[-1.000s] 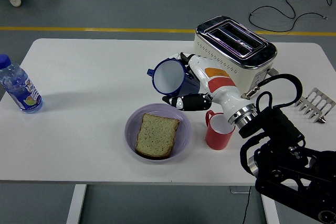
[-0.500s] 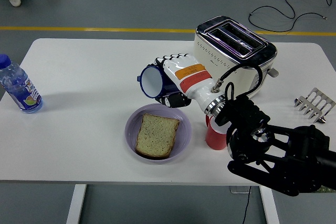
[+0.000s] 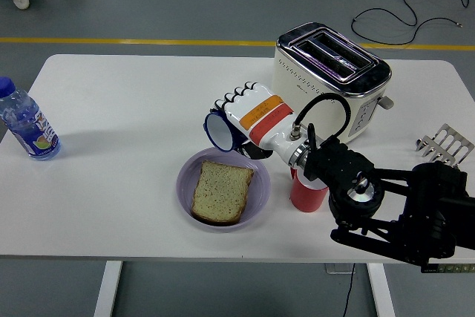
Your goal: Pick up the cup,pour liquid into bread,place the cup on the desk
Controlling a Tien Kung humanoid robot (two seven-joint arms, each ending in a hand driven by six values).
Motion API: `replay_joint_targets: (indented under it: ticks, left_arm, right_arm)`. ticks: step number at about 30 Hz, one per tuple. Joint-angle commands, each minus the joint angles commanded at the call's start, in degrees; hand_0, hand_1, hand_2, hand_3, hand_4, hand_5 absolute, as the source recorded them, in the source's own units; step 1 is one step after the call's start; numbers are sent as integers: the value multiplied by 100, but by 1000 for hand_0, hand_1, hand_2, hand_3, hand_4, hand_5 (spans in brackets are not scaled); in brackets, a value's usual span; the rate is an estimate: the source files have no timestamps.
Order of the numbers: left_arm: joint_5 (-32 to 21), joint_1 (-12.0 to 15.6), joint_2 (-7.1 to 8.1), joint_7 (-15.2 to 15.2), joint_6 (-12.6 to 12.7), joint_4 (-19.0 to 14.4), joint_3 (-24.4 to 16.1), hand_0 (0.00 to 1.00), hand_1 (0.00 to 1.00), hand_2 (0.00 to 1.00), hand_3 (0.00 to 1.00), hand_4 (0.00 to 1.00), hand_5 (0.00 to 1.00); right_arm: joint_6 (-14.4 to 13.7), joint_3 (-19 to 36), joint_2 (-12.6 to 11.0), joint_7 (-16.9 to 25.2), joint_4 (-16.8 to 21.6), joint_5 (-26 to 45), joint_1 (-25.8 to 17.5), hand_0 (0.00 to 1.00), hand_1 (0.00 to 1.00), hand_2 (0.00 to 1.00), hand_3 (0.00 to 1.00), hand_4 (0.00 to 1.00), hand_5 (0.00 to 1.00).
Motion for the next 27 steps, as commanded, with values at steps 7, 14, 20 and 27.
replay_joint_targets:
  ticks: [7,14,20,27]
  left_arm:
    - [-189,4,-15,-28,45,0,112,660,706,729,620,360,943]
    - [-189,11,-13,-28,44,0,92,660,707,729,619,359,943]
    - [-168,2,-9,-18,36,0,76,661,707,728,620,360,943]
    - [-140,2,-14,-7,27,0,60,661,708,729,619,358,943]
  right_arm:
    - [106,-297,79,-76,-91,-254,335,377,358,503,540,603,2]
    - [332,-290,149,-74,-170,-401,495,375,373,509,543,597,2]
    - [599,-244,152,-186,-322,-670,519,373,378,518,548,578,2]
    - [616,-265,167,-329,-347,-747,490,372,382,520,550,575,2]
